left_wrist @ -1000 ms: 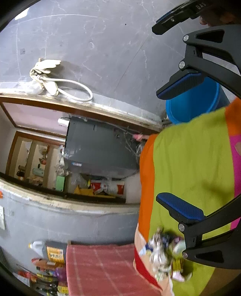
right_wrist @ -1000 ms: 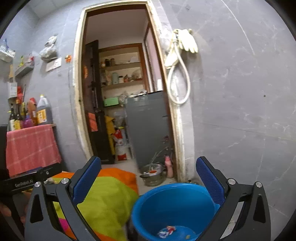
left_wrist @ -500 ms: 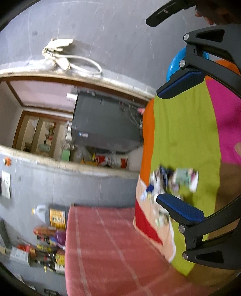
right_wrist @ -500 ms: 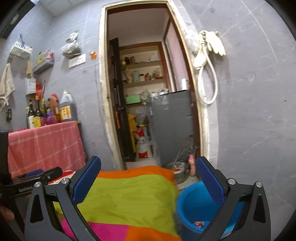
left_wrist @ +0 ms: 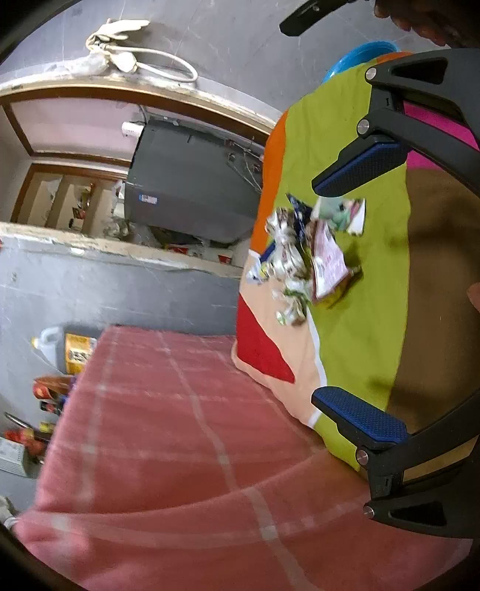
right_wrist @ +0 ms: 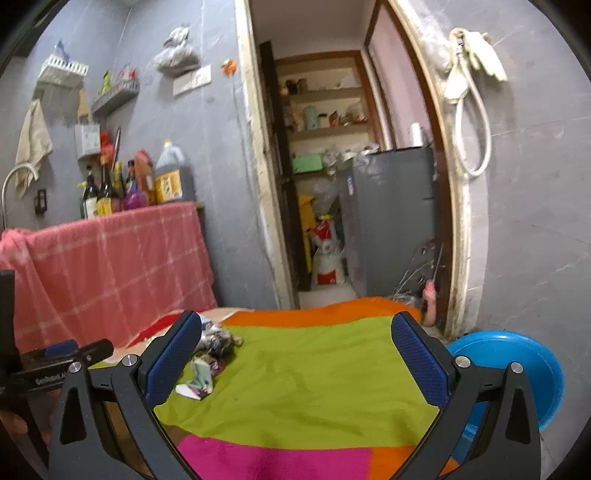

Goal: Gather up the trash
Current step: 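Move both open tools back to the trash pile, then grasp the yellow-labelled box piece with the left tool while the right tool reaches the pink-green paper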

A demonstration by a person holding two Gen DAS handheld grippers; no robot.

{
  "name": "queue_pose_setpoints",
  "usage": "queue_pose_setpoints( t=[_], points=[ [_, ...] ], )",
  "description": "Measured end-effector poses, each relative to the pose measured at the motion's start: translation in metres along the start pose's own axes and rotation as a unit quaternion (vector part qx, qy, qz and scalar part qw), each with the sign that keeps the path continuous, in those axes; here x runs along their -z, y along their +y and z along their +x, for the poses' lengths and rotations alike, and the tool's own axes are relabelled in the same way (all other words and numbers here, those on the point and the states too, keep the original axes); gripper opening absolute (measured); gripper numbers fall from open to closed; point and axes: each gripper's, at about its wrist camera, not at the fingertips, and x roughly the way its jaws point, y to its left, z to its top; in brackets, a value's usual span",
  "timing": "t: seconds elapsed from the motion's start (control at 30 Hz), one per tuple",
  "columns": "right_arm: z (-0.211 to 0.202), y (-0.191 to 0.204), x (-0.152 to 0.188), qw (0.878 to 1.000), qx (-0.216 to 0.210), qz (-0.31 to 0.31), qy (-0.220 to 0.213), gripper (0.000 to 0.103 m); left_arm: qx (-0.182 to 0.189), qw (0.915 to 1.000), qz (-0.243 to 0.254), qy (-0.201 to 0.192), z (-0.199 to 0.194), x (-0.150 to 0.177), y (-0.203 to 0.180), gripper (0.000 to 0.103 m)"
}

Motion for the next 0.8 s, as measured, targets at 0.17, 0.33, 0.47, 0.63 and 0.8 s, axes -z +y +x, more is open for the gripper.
queue_pose_setpoints(
  t=[0.17,0.33,0.47,0.63,0.8],
  points=[
    [0.022,0.013,0.008,0.999,-0.014,-0.016,0.033,0.103,0.006,0.9995,-0.001,0.032,0.014,0.002,0.007,0.101],
    [0.045,0.023,0.017,0.996,-0.029,-0.037,0.074,0.103,0.015,0.9978,-0.024,0.06,0.027,0.003,0.014,0.101],
    [0.058,0.032,0.025,0.992,-0.04,-0.055,0.102,0.099,0.024,0.9966,-0.049,0.062,0.029,0.0,0.021,0.1],
    [0.082,0.045,0.031,0.984,-0.057,-0.073,0.152,0.084,0.046,0.993,-0.074,0.079,0.036,-0.009,0.026,0.088],
    [0.105,0.056,0.036,0.974,-0.076,-0.077,0.2,0.068,0.065,0.9865,-0.089,0.121,0.052,-0.011,0.029,0.06]
  ],
)
